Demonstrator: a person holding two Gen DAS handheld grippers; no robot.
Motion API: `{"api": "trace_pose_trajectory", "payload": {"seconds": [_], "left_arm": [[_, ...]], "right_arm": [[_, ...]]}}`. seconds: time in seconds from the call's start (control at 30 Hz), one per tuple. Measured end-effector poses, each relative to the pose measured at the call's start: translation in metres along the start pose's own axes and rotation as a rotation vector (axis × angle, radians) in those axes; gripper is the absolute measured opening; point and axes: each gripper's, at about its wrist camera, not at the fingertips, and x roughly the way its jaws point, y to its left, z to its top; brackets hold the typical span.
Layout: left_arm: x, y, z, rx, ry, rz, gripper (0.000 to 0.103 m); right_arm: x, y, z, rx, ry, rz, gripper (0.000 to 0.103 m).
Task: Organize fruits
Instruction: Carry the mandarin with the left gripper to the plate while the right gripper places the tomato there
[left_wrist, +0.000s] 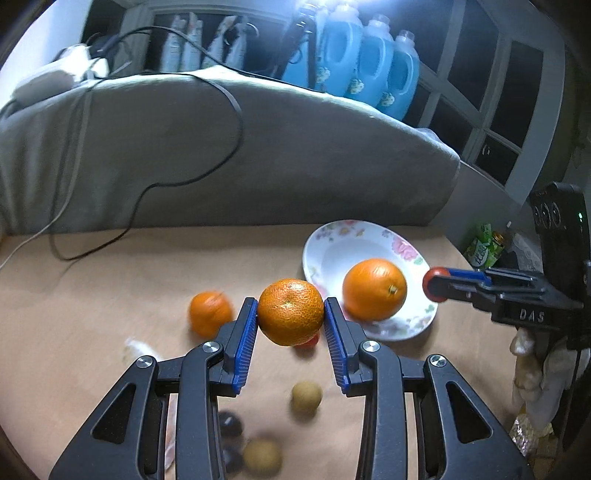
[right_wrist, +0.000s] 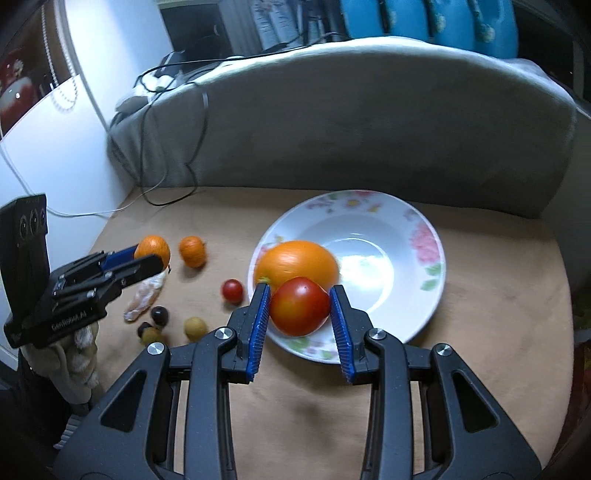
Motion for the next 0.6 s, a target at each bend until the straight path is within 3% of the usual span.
{"api": "trace_pose_trajectory", "payload": {"seconds": [0.6], "left_arm": [[0.057,-0.028,0.036,0.023,0.065,-0.096,0.035]], "right_arm": [[0.014,-0.028,-0.007,0.013,0.015,-0.043,0.035]]}}
